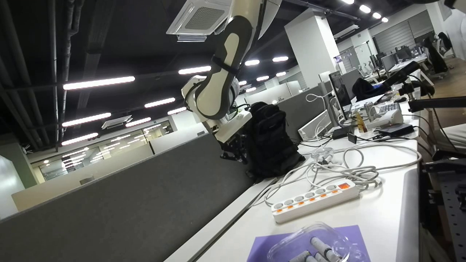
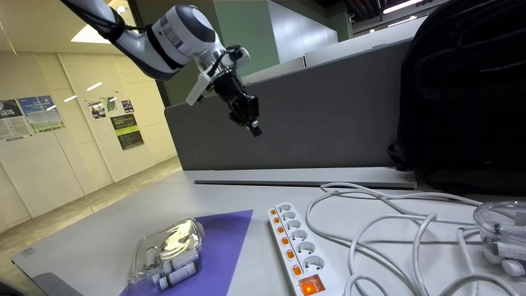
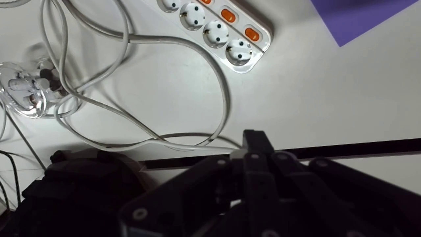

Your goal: Turn on the last switch to the left

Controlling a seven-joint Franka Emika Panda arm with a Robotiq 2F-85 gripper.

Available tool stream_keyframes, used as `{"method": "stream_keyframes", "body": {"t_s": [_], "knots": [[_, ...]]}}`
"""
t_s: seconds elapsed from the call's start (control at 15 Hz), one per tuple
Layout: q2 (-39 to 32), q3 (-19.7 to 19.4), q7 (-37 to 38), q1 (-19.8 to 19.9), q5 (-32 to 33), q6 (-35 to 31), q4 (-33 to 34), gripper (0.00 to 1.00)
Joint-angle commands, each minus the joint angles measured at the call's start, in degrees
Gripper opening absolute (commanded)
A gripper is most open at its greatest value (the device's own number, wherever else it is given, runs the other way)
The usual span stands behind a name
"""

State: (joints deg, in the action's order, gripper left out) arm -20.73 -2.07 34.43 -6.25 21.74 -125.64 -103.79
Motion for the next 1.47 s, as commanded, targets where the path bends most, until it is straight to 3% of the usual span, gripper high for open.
{"method": "stream_keyframes", "body": {"t_s": [0.0, 0.27, 0.8, 1.4], "knots": [[-3.3, -2.0, 3.0, -1.9, 1.8, -3.4, 1.3, 0.0], [-6.4, -3.5, 3.6, -3.4, 2.3, -6.4, 2.0, 0.0], [-10.2, -3.9, 1.8, -2.6, -4.2, -8.4, 0.4, 0.0], [-11.9, -3.5, -3.0, -1.4, -12.3, -15.3, -4.0, 0.0]]}}
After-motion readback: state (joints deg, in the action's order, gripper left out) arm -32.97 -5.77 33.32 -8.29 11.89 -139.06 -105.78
